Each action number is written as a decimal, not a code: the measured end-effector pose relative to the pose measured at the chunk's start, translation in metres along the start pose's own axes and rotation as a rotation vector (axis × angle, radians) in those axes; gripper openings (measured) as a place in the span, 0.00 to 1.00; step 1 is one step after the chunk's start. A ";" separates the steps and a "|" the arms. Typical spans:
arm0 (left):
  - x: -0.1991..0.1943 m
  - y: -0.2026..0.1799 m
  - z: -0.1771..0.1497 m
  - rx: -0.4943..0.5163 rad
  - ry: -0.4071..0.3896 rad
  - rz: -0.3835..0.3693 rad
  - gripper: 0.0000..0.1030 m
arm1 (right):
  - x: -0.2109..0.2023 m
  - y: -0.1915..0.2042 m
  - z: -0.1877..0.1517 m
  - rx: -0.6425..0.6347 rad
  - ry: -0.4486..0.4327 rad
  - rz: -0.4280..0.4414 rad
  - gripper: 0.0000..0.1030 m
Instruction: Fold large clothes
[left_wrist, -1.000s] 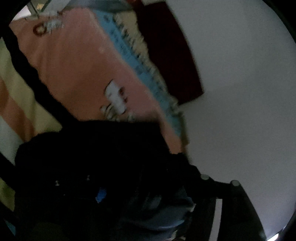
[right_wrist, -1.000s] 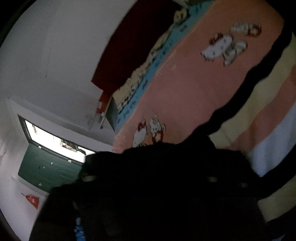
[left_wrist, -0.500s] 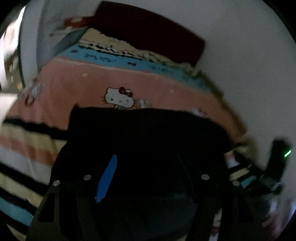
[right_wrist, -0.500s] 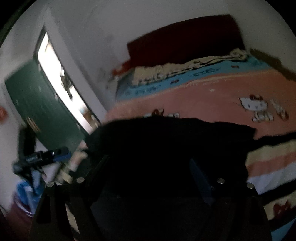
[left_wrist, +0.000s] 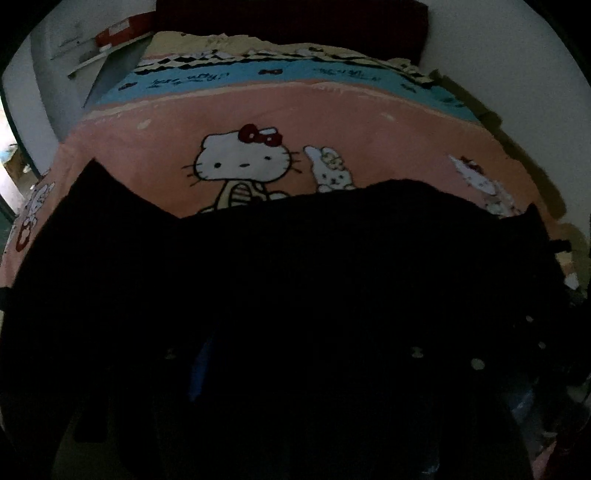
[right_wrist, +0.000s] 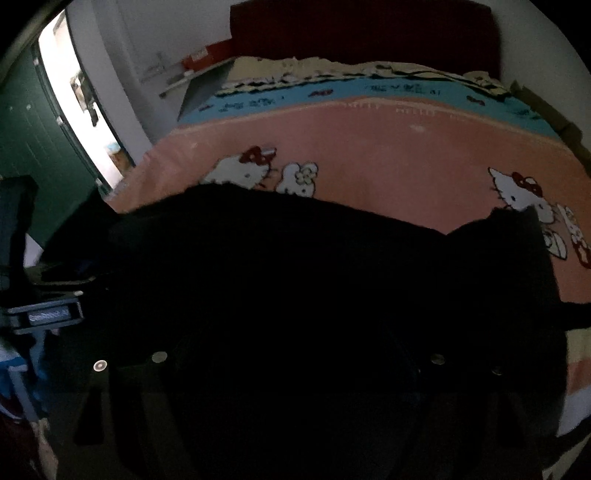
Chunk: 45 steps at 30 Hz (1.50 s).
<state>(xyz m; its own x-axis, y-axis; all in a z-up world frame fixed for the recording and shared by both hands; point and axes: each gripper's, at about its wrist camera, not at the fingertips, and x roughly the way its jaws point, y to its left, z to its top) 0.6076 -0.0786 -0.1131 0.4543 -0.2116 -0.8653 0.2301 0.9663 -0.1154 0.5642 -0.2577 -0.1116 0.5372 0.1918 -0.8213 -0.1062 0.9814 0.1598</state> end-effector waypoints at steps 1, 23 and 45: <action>0.002 -0.002 0.000 0.006 -0.001 0.016 0.69 | 0.006 -0.001 -0.001 -0.001 0.001 -0.014 0.78; 0.000 0.099 -0.016 -0.174 -0.029 -0.008 0.78 | 0.013 -0.072 -0.016 0.116 -0.001 0.052 0.74; -0.136 0.080 -0.099 -0.114 -0.178 0.306 0.79 | -0.114 -0.059 -0.079 0.144 -0.086 -0.132 0.81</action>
<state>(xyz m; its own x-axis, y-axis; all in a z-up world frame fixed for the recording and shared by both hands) 0.4789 0.0424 -0.0534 0.6324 0.0769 -0.7708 -0.0320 0.9968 0.0732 0.4432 -0.3377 -0.0711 0.6086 0.0544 -0.7916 0.0876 0.9869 0.1352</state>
